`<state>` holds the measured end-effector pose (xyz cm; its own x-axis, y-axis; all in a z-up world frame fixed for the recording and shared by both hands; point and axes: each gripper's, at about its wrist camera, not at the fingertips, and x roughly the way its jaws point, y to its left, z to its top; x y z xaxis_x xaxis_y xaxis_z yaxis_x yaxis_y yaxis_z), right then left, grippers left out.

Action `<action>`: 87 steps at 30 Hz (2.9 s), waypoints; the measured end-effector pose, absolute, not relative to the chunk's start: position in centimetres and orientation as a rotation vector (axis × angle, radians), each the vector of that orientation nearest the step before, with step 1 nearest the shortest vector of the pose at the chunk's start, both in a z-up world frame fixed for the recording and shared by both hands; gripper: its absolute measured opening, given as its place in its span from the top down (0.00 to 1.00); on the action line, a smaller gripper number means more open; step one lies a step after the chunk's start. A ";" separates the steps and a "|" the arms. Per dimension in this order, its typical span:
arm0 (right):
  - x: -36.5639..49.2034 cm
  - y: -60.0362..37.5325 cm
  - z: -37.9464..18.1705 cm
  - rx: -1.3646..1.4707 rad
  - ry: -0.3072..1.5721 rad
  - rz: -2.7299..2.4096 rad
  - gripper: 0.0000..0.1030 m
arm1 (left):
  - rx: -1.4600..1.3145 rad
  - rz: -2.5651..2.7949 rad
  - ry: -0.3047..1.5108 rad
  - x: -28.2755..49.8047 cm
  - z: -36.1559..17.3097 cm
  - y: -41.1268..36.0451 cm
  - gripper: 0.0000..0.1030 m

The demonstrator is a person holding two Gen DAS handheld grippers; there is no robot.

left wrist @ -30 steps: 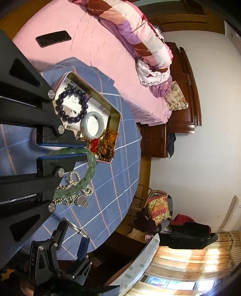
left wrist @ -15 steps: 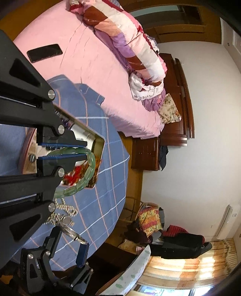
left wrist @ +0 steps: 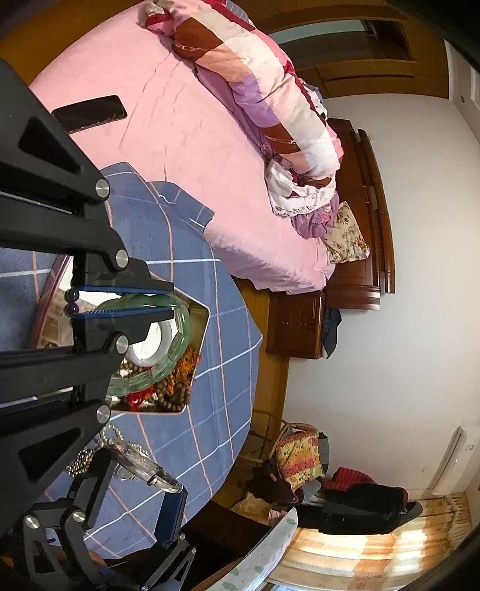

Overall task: Organize jewelry
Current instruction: 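Carry the jade bangle and silver bangle over the pink tin with both tools, then open both tools to drop the two bangles into the tin, then move the right tool to the red-tasseled jade pendant and grasp its tassel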

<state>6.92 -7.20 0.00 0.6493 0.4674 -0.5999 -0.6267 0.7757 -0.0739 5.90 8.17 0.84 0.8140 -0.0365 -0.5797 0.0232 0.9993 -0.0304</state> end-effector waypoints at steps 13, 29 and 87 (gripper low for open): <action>8.2 -4.7 -1.5 -0.312 0.636 0.656 0.29 | -0.042 -0.013 0.671 7.3 -1.0 9.1 0.94; 9.0 -3.9 -3.1 -0.311 0.696 0.661 0.29 | -0.029 -0.003 0.717 8.5 -2.8 9.0 0.94; 2.6 -18.3 -7.6 -0.145 0.857 0.524 0.15 | 0.019 0.017 0.764 2.9 -4.6 1.3 0.39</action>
<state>2.64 -18.29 -7.59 0.5375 0.3813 -0.7521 -0.4956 0.8645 0.0841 2.94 1.26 -4.64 0.7219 0.0227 -0.6916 -0.0089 0.9997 0.0235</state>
